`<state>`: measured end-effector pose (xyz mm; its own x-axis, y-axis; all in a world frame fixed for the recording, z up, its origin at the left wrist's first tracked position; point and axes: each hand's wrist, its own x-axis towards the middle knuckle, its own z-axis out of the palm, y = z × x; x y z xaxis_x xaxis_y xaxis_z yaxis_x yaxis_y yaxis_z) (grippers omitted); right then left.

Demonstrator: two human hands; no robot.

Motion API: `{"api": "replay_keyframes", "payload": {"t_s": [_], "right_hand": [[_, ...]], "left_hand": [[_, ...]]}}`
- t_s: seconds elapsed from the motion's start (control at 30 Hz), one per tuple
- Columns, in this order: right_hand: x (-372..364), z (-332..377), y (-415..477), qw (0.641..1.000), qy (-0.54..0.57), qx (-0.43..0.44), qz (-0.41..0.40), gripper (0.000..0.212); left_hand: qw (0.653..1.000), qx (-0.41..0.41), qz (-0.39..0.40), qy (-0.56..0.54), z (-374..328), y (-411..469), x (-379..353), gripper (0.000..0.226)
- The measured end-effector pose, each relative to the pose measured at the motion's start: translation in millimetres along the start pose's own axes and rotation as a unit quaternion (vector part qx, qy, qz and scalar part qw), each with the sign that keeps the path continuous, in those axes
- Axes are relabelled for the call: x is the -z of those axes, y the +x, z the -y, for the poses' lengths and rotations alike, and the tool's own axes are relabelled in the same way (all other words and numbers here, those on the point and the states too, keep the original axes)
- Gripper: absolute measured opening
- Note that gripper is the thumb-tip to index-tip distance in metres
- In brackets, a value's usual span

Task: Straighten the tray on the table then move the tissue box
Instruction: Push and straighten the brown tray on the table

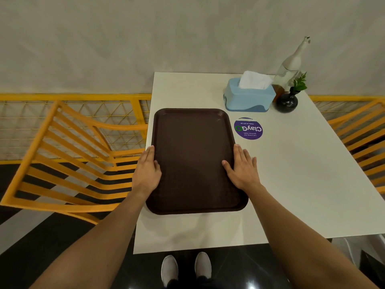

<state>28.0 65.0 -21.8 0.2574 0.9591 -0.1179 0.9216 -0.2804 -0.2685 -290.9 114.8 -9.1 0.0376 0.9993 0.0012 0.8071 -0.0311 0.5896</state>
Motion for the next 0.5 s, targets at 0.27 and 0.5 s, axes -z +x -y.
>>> {"api": "replay_keyframes", "payload": {"t_s": [0.27, 0.5], "right_hand": [[16, -1, -6, 0.993, 0.105, -0.013, -0.051, 0.081], [34, -12, -10, 0.973, 0.166, -0.031, -0.156, 0.054]], "left_hand": [[0.998, -0.01, 0.027, -0.058, -13, 10, 17, 0.062], [0.995, -0.078, -0.003, -0.065, -57, 34, 21, 0.054]]}}
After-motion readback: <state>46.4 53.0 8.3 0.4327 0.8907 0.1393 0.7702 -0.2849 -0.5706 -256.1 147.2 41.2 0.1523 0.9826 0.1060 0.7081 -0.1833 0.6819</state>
